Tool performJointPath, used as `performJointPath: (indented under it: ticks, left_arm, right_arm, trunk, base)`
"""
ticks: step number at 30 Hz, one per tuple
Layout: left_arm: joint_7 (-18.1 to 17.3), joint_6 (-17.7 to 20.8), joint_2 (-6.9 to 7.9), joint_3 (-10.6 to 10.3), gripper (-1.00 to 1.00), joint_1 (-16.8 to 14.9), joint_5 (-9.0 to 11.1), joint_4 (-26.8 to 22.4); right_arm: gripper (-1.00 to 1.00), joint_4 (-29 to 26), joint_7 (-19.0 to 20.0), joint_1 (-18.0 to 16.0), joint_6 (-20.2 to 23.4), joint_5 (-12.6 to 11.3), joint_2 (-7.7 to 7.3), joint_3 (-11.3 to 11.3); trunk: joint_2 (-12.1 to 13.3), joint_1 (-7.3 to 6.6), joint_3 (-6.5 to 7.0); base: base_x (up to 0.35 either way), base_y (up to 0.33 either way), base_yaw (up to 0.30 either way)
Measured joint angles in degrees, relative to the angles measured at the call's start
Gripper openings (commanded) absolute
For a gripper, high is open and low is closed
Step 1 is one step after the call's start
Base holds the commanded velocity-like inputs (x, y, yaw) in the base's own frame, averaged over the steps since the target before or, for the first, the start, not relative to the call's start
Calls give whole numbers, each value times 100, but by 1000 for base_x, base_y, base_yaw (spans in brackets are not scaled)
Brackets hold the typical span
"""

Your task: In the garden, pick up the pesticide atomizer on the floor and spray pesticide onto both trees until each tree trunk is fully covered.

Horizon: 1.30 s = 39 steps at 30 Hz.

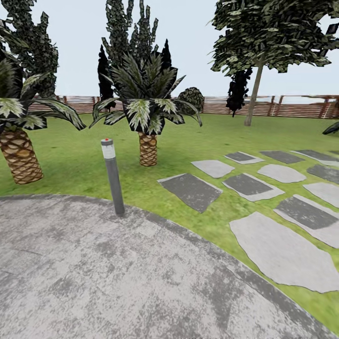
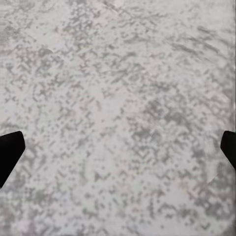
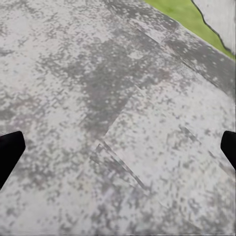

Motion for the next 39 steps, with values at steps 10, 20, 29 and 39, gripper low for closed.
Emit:
performJointPath:
  ticks: [10, 20, 29, 39]
  left_arm:
    - [9, -8, 15, 8, 100, 0, 0, 0]
    - [5, -2, 11, 9, 100, 0, 0, 0]
    - [9, -2, 15, 21, 100, 0, 4, 0]
    - [9, -9, 12, 61, 100, 0, 8, -7]
  right_arm:
    - [100, 0, 0, 4, 0, 0, 0, 3]
    - [100, 0, 0, 1, 0, 0, 2, 1]
    - [100, 0, 0, 3, 0, 0, 4, 1]
    - [100, 0, 0, 4, 0, 0, 1, -1]
  trunk:
    - [0, 0, -34]
    - [0, 0, -68]
    - [0, 0, -98]
    - [0, 0, -132]
  base:
    - [0, 0, -265]
    - [0, 0, -265]
    - [0, 0, -265]
    - [0, 0, -265]
